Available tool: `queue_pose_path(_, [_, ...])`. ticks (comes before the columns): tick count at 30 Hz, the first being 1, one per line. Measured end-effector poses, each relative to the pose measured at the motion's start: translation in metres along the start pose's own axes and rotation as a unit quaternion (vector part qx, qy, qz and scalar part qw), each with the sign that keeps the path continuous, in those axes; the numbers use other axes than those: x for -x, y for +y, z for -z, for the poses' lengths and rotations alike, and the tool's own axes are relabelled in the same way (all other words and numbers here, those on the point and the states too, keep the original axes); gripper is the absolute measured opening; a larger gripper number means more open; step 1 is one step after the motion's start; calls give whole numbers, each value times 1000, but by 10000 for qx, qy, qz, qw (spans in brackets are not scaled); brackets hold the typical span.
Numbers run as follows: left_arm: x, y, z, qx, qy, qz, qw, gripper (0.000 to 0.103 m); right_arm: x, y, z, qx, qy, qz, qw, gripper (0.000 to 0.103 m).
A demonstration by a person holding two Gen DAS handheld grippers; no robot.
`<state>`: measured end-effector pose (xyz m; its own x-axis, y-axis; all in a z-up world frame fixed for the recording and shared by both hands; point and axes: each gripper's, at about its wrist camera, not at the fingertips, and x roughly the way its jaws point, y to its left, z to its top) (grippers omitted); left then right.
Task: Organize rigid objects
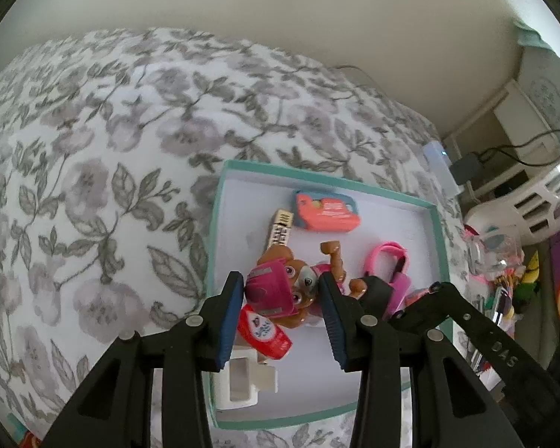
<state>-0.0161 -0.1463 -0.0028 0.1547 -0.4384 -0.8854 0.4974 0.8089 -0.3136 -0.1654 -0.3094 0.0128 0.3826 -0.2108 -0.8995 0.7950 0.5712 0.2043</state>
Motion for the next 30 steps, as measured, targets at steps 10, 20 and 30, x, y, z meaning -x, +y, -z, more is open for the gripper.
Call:
queue_pose_path(10, [1, 17, 3, 34, 38, -272, 9996, 64, 1, 8, 3, 144, -49, 124, 9998, 37])
queue_pose_path(20, [16, 46, 12, 48, -111, -1303, 9914, 84, 3, 41, 30, 856, -28, 209, 9961, 62])
queue_pose_path(30, [16, 70, 27, 3, 108, -1969, 9804, 96, -5, 61, 57, 1229, 162, 251, 9920, 79])
